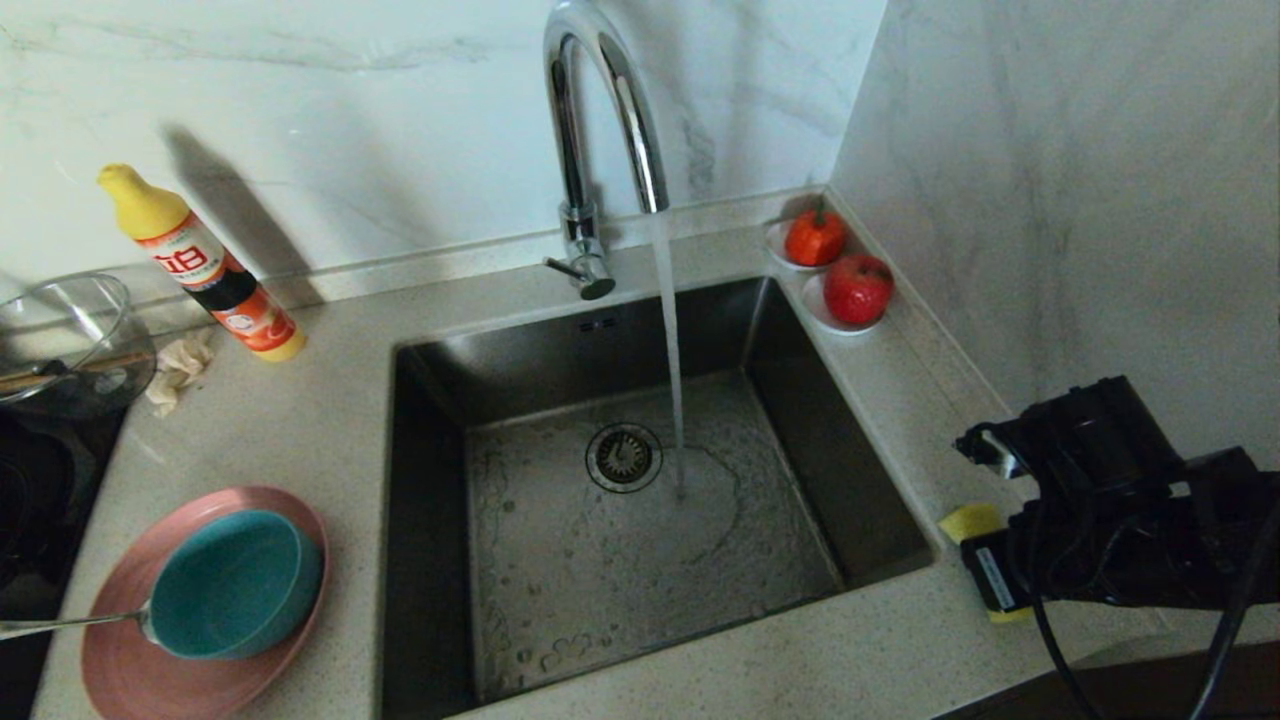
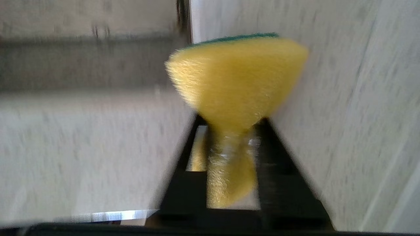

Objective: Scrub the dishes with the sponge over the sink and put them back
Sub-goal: Rinse the spoon

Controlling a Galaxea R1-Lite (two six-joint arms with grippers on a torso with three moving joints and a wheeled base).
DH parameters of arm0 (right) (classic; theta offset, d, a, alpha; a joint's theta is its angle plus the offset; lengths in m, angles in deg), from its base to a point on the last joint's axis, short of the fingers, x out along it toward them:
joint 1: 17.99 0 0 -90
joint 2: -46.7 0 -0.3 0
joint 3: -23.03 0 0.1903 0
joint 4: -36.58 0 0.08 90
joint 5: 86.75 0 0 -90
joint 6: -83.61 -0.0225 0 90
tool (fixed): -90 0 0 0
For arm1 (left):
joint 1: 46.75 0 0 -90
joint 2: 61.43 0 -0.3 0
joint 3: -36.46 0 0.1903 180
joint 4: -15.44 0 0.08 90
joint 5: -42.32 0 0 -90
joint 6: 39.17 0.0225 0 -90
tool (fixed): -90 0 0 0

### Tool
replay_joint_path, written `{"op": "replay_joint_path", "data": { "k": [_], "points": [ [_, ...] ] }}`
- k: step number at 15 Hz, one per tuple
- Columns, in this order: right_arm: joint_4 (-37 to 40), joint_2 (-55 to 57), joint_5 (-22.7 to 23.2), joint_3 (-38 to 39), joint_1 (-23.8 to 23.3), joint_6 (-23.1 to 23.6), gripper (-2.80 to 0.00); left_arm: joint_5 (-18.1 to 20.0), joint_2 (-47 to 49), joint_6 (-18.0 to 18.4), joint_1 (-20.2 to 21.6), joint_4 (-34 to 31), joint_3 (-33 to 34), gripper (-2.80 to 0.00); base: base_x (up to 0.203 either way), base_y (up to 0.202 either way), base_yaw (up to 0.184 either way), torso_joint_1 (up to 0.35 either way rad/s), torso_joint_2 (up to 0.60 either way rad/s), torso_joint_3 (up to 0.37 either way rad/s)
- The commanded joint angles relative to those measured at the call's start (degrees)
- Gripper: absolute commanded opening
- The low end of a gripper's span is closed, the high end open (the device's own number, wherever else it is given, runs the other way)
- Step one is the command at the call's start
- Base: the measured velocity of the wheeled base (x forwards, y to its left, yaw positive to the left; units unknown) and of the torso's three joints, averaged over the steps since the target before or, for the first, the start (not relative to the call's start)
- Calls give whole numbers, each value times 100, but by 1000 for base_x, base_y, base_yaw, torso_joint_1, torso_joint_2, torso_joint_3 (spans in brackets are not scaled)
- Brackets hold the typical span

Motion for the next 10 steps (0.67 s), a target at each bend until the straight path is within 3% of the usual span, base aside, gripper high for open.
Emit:
{"op": "replay_joint_path", "data": {
  "k": [1,10],
  "points": [
    [-177,111,-37,44,0,-13,0,-2,-10,2,0,-9,0,-280,0,0,0,0,0,0],
    [-100,-135,-37,71,-79,-39,0,-2,-10,2,0,-1,0,-280,0,0,0,0,0,0]
  ]
}}
